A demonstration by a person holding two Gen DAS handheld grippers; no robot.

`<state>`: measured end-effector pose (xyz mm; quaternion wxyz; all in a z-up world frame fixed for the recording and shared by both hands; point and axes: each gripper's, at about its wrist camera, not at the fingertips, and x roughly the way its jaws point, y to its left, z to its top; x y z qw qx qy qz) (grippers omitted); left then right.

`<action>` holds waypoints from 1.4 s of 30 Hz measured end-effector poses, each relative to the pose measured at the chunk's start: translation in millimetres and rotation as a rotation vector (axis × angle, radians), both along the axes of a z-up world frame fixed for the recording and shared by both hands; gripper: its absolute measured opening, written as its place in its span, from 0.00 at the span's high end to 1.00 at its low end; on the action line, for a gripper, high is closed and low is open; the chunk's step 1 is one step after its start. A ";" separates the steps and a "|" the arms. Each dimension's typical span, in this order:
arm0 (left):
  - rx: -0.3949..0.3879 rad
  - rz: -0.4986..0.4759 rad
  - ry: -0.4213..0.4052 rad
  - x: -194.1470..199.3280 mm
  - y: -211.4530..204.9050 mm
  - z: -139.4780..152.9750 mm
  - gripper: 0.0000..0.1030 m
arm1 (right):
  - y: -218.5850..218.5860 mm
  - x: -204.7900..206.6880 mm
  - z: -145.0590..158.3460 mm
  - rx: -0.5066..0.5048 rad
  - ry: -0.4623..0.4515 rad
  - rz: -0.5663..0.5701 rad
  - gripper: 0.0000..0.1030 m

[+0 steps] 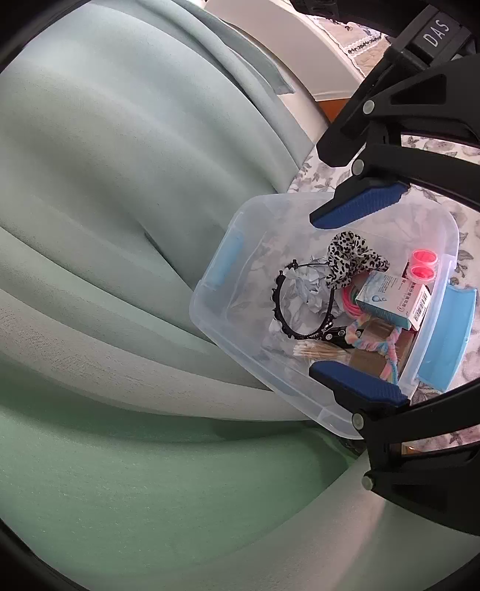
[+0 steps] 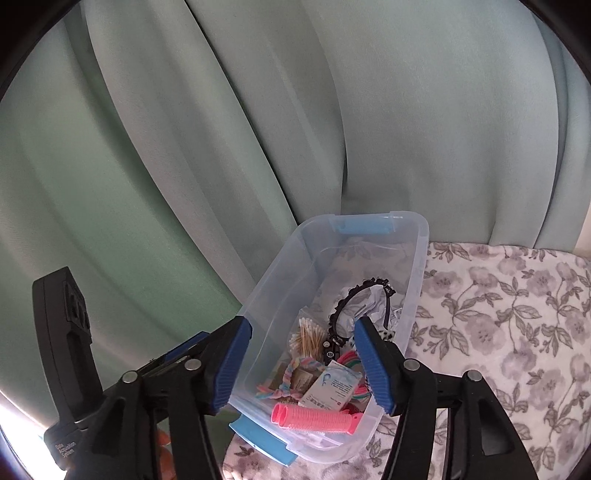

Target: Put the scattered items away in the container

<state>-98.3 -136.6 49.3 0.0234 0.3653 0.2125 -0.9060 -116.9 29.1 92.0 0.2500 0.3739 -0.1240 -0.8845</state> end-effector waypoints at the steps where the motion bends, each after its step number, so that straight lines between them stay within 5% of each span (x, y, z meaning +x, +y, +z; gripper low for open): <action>1: 0.001 0.002 -0.002 0.2 -0.4 0.0 0.25 | 1.2 0.5 0.0 0.000 -0.001 -0.002 0.33; 13: -0.051 0.007 -0.012 3.2 6.8 5.8 0.14 | 24.7 4.9 -5.1 0.003 0.000 -0.082 0.00; 42: -0.124 -0.070 0.005 19.8 50.9 29.7 0.02 | 71.3 42.6 0.6 0.107 0.046 -0.229 0.00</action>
